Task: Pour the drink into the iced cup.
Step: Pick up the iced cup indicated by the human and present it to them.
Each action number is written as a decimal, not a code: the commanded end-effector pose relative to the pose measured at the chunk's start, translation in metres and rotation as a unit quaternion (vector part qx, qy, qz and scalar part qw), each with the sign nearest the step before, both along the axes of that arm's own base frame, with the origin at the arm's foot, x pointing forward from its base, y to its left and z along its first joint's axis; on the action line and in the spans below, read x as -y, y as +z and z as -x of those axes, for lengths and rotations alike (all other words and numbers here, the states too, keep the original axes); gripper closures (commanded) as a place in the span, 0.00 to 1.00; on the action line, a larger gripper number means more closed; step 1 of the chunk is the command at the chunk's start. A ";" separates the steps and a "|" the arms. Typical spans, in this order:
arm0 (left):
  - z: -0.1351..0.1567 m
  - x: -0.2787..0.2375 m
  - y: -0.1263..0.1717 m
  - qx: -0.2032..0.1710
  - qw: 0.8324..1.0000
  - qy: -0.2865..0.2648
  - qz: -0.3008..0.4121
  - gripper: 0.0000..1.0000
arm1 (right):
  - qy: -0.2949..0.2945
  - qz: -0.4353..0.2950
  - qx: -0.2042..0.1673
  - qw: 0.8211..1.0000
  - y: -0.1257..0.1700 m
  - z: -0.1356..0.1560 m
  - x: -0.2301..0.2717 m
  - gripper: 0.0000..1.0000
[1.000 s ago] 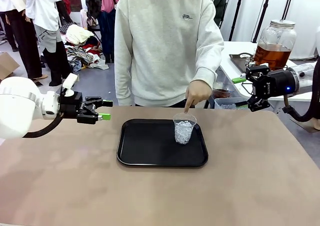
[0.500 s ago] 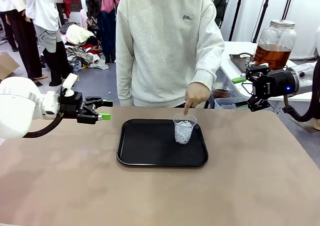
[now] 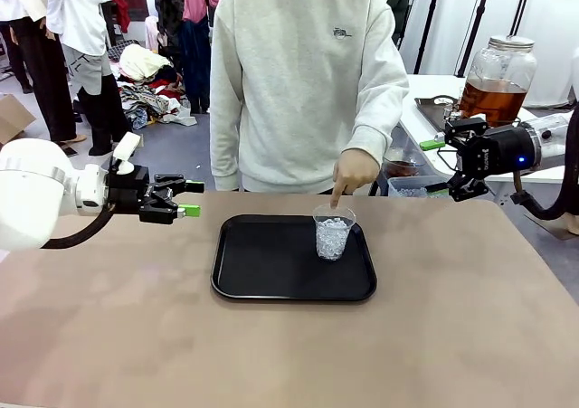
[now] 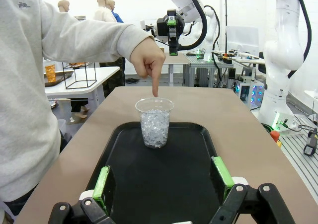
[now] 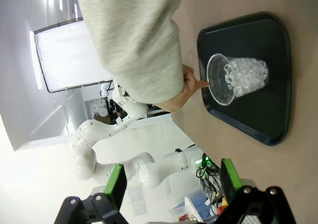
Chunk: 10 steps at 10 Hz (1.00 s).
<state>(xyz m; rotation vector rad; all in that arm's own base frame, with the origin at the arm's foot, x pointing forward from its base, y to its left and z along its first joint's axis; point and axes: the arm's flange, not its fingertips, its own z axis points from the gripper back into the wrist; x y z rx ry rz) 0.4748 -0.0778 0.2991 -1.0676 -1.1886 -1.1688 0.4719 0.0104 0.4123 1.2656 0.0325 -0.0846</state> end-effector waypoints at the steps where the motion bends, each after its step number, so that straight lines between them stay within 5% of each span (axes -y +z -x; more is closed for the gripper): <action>1: 0.000 0.001 0.002 -0.001 1.000 0.001 0.000 0.00 | 0.028 -0.017 0.092 0.995 0.003 0.000 0.000 0.00; 6: 0.000 0.001 0.002 -0.001 1.000 0.001 0.000 0.00 | 0.093 -0.039 0.321 0.942 0.004 0.003 0.001 0.00; 7: 0.000 0.001 0.002 -0.001 1.000 0.001 0.000 0.00 | 0.098 -0.039 0.331 0.938 0.004 0.002 0.001 0.00; 9: 0.000 0.001 0.002 -0.001 1.000 0.001 0.000 0.00 | 0.109 -0.042 0.260 0.959 0.010 0.005 0.008 0.00; 10: 0.000 0.001 0.002 -0.001 1.000 0.001 0.000 0.00 | 0.103 -0.026 0.313 0.944 0.007 0.004 -0.002 0.00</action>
